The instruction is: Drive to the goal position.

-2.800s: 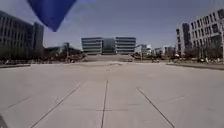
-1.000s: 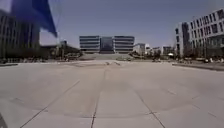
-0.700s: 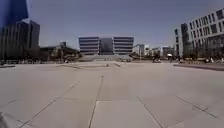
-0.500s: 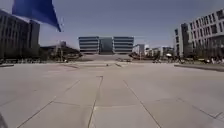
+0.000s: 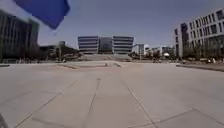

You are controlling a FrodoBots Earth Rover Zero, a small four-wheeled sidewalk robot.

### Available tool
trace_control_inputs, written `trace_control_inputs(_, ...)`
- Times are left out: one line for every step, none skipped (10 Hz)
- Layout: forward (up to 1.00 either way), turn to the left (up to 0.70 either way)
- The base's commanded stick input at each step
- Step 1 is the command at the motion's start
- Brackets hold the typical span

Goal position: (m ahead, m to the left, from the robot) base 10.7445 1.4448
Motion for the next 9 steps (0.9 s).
trace_control_inputs(1.0,0.4)
trace_control_inputs(1.0,0.4)
trace_control_inputs(1.0,0.29)
trace_control_inputs(1.0,0.0)
trace_control_inputs(1.0,0.0)
trace_control_inputs(1.0,0.0)
trace_control_inputs(1.0,0.0)
trace_control_inputs(1.0,0.0)
trace_control_inputs(1.0,0.0)
